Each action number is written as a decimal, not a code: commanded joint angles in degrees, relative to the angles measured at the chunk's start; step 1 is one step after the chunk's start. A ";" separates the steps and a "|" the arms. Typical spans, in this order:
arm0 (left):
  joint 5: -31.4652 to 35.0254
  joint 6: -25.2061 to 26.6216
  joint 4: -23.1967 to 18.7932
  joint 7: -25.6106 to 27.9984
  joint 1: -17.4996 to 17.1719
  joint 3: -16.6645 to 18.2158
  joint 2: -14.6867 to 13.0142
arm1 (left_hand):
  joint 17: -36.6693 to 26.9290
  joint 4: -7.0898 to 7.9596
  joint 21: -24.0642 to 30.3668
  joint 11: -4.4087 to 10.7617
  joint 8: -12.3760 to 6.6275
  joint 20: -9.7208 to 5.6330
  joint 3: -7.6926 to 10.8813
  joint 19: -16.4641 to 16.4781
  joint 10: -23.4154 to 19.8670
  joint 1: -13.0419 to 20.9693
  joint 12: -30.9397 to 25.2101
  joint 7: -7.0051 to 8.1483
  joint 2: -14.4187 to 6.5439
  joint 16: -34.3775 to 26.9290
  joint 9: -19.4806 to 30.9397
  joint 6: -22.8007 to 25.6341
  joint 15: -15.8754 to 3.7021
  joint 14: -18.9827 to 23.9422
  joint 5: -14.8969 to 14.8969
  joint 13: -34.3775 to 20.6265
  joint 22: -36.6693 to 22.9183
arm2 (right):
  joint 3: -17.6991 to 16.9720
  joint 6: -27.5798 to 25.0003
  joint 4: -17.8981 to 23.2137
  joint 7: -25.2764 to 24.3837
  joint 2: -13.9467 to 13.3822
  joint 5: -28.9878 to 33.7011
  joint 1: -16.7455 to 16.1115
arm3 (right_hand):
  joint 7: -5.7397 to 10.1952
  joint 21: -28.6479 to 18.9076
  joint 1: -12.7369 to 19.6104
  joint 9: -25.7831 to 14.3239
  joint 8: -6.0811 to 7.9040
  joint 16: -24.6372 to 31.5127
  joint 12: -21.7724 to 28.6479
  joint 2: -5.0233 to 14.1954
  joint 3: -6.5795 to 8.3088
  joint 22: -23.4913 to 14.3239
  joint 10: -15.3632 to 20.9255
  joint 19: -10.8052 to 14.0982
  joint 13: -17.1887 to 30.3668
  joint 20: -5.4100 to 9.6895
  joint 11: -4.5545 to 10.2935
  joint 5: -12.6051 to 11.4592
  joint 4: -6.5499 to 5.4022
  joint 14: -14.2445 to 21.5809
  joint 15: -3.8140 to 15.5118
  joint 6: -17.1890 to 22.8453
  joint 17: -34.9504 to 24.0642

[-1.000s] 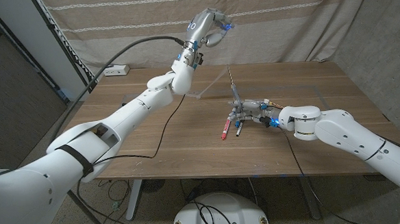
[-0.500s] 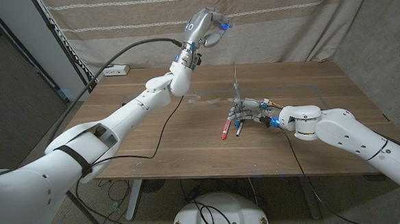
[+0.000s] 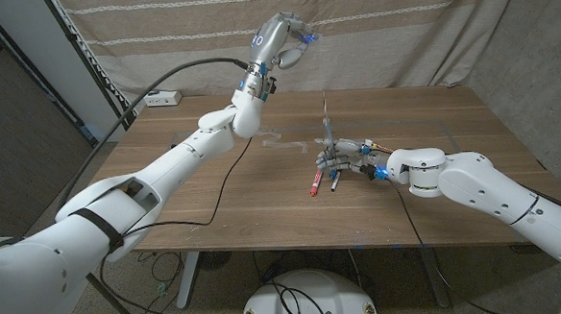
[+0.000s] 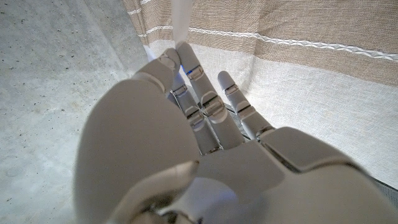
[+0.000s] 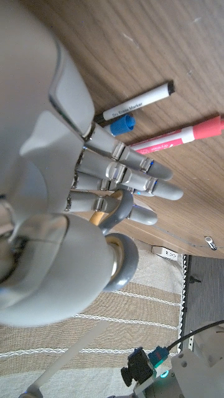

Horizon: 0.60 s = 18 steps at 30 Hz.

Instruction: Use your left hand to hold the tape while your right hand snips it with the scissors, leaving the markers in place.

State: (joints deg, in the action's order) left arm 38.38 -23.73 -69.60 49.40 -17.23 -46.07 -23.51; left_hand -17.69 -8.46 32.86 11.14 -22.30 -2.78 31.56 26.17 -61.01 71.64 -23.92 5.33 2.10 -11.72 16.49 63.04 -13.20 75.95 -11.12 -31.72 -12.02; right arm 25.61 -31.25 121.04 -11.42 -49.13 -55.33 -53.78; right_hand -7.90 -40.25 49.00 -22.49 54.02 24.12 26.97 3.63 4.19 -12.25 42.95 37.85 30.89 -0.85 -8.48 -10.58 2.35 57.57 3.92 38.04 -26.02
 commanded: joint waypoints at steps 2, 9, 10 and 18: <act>0.33 0.49 -1.13 -0.42 -0.89 0.64 -0.65 | -0.94 0.00 0.43 0.32 -0.32 -7.56 -0.26 -0.20 -0.47 -0.13 -0.19 0.01 -0.48 -0.31 -0.06 0.17 -0.57 0.84 -0.25 -0.18 0.06 | -0.35 0.84 -1.28 1.16 -0.14 0.30 0.12 | -3.51 0.03 -0.43 0.20 -0.31 0.33 -0.01 0.37 -0.19 -0.05 0.69 -0.02 -0.06 -0.10 0.87 0.07 0.13 -3.07 2.47 -2.24 0.11; 0.69 2.90 -1.77 -0.20 -1.37 0.74 0.12 | -0.96 0.00 0.55 0.30 -0.34 -7.56 -0.27 -0.23 -0.55 -0.13 -0.23 -0.08 -0.49 -0.33 -0.08 0.17 -0.57 0.88 -0.24 -0.22 0.06 | -0.66 0.65 -2.07 2.90 -0.82 -0.01 0.71 | -3.45 0.11 -0.72 0.70 -0.76 0.62 -0.10 0.65 -0.21 0.15 1.00 -0.14 -0.38 -0.14 0.90 0.11 0.16 -2.95 2.51 -1.86 0.36; 0.83 2.95 -1.58 0.02 -1.31 0.64 0.22 | -0.96 0.00 0.56 0.30 -0.35 -7.56 -0.27 -0.23 -0.54 -0.14 -0.22 -0.03 -0.49 -0.33 -0.08 0.16 -0.57 0.88 -0.24 -0.22 0.06 | -0.62 0.72 -2.28 3.22 -0.81 0.02 0.88 | -3.42 0.11 -0.74 0.77 -0.84 0.66 -0.13 0.72 -0.20 0.18 1.01 -0.15 -0.43 -0.14 0.94 0.10 0.17 -2.94 2.54 -1.84 0.39; 0.96 2.82 -0.66 0.57 -1.00 -0.07 0.67 | -0.98 -0.01 0.67 0.30 -0.38 -7.58 -0.28 -0.26 -0.56 -0.13 -0.19 -0.05 -0.48 -0.33 -0.10 0.20 -0.57 0.89 -0.23 -0.19 0.07 | -0.65 0.86 -3.17 4.59 -0.83 -0.20 1.24 | -3.38 0.19 -0.64 1.19 -1.27 0.80 -0.36 0.87 -0.14 0.34 0.91 -0.31 -0.71 -0.14 0.85 0.09 0.43 -3.22 2.48 -1.63 0.59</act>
State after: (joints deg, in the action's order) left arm 38.92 -21.51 -70.85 49.35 -18.33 -45.47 -23.43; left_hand -18.13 -8.46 33.29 11.13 -22.30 -2.77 31.56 26.18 -61.01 71.62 -23.85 5.33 2.11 -11.58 16.21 63.04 -13.20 75.95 -11.10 -31.74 -12.02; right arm 25.16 -30.58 119.03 -8.99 -49.67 -55.23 -53.06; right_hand -8.12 -40.27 48.53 -21.25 53.15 24.40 26.61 4.11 3.96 -11.98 42.95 37.76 30.26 -0.93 -8.47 -10.59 2.60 57.26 3.61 38.26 -25.49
